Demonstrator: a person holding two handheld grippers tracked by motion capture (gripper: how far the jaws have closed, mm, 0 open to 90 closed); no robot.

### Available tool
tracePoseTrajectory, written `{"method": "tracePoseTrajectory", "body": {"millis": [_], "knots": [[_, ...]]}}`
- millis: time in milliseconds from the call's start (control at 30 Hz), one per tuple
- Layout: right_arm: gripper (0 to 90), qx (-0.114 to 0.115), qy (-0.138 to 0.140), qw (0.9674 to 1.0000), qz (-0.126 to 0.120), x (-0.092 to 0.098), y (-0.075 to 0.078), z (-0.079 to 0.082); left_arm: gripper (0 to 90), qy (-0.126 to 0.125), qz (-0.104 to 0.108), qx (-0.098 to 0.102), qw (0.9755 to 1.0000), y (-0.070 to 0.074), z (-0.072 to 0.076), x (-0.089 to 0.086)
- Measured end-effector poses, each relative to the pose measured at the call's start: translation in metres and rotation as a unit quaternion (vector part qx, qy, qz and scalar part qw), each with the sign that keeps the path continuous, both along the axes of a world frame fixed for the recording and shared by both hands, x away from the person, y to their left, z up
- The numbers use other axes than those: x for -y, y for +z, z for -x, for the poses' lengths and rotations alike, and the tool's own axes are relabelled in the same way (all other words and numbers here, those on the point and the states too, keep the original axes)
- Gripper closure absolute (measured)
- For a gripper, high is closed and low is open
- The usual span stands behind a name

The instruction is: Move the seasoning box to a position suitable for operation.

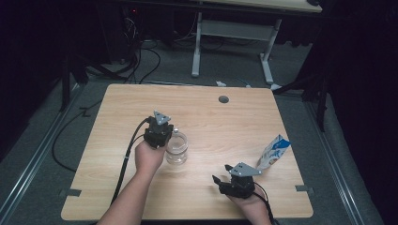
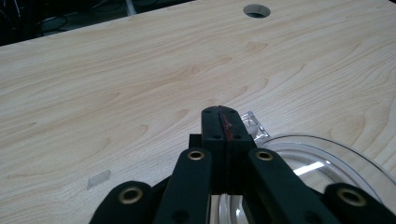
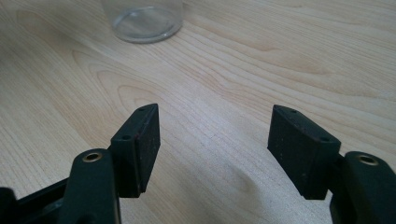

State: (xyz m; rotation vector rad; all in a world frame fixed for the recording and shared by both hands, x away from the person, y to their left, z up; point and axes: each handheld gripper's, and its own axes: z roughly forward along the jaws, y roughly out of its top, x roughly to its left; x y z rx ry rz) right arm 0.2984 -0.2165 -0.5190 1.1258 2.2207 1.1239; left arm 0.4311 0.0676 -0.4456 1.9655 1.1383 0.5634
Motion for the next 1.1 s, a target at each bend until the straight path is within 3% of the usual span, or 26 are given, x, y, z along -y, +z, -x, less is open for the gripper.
{"method": "tracePoseTrajectory", "body": {"millis": [467,1100], "knots": [[34.5,0.0,0.001,1.0,0.003,-0.001,0.0,0.0,90.0,-0.018,-0.003,0.006,0.9998,0.0,0.007,0.007],[34.5,0.0,0.001,1.0,0.005,-0.002,0.0,0.001,90.0,-0.037,0.003,0.02,0.9991,-0.004,0.042,0.011]]}}
